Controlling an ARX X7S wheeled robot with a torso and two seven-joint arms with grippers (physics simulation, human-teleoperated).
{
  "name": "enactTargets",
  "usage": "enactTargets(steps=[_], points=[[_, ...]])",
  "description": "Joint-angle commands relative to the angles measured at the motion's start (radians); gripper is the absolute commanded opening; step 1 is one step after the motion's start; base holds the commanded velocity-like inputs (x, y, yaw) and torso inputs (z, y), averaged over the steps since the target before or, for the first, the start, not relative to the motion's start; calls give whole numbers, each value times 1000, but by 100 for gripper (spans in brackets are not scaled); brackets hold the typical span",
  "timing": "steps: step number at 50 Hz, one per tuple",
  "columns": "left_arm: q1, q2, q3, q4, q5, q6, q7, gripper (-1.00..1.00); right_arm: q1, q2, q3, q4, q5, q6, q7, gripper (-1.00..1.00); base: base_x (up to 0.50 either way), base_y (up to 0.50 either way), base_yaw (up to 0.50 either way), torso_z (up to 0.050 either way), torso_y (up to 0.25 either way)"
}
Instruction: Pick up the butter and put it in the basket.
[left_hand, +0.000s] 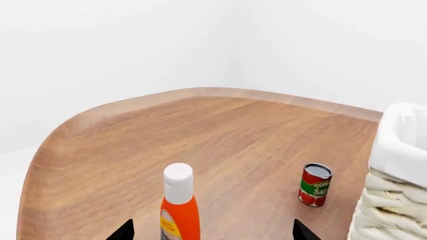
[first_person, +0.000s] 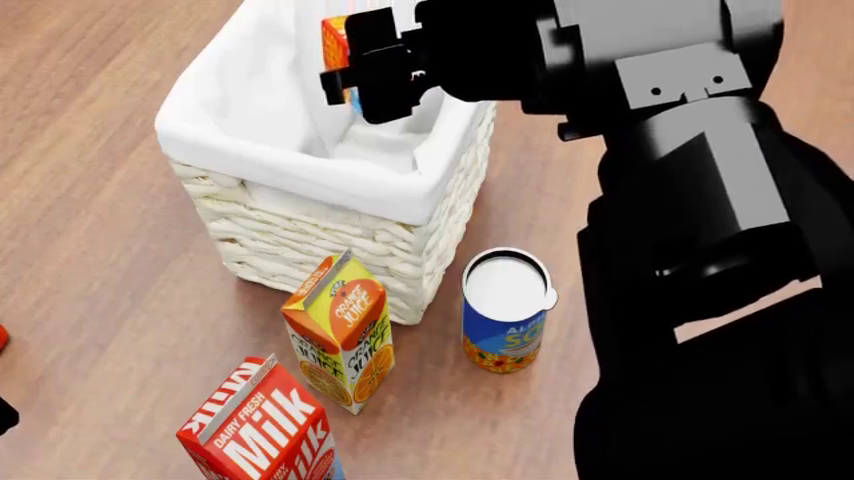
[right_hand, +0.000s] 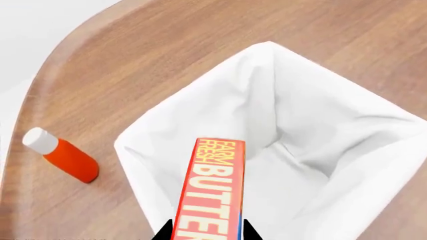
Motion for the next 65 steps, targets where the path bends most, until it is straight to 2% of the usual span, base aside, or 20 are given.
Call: enactTargets(steps=[1,10,11,20,30,38,45,48,51,57,65], points=[[-3,26,-45,14,-25,-49,23,100,6,-24,88,0,-29,3,-44,-100,0,0,0,0,10],[-2,24,-44,16,-28,-49,21,100,2,-24,127,0,-77,3,-32,-100,0,0,0,0,1],[-1,24,-43,18,-28,-48,21,100,2,-24,135,0,-86,2,-26,100,0,0,0,0,0],[1,23,-43,19,-31,-45,22,100,-1,-24,206,0,-168,-34,-17,100,0,0,0,0,0],[2,22,-39,17,-31,-38,24,100,13,-24,264,0,-263,-214,20,100,0,0,0,0,0],[0,23,-30,18,-25,-31,26,100,1,-19,468,-1,-463,-369,44,100,0,0,0,0,0],[2,19,-20,17,-16,-16,38,100,-44,-8,502,-13,-517,-523,79,100,0,0,0,0,0],[-1,16,-18,6,-11,-6,47,100,-171,60,494,-321,-516,-431,163,100,0,0,0,0,0],[2,11,-20,12,-14,-7,48,100,-260,109,495,-537,-508,-360,207,100,0,0,0,0,0],[8,6,-21,28,-14,2,52,100,-409,183,506,-873,-482,-262,275,100,0,0,0,0,0],[14,4,-10,43,-4,19,60,100,-543,273,534,-1198,-468,-150,371,100,0,0,0,0,0]])
